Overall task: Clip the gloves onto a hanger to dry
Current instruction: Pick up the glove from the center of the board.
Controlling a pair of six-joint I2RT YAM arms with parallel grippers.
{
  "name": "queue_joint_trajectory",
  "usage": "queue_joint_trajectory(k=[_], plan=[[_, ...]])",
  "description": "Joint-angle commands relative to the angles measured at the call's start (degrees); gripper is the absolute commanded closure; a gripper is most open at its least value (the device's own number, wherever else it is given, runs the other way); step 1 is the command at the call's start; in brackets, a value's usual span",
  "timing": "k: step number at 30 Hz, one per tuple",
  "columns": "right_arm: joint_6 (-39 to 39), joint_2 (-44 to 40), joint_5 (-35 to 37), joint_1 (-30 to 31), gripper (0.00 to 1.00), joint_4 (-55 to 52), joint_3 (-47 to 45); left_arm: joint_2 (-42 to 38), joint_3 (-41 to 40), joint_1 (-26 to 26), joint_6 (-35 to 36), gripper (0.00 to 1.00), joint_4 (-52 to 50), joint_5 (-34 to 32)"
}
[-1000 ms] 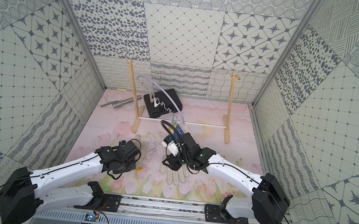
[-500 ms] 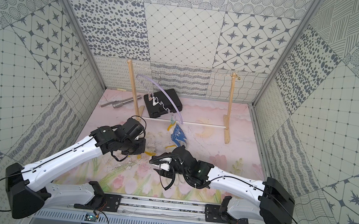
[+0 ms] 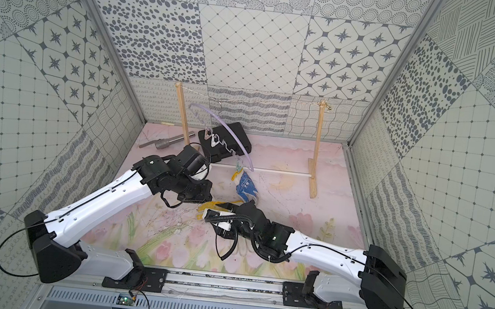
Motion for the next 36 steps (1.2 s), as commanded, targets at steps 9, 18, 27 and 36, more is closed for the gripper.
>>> queue_joint_trajectory(k=[9,18,27,36], plan=[[-0.1,-2.2,5.3,0.1,0.41,0.6,2.7,2.7,3.9,0.4,4.7,1.00,-4.1,4.1],[0.8,3.7,9.0,0.0,0.56,-0.2,6.7,2.2,4.9,0.5,6.1,1.00,-5.7,4.0],[2.4,4.5,10.3,-0.2,0.77,-1.0,6.7,1.9,6.2,0.7,7.0,1.00,-6.8,3.6],[3.4,3.7,12.5,-0.6,0.61,-1.0,5.3,2.3,6.5,1.3,7.8,1.00,-7.3,3.8]])
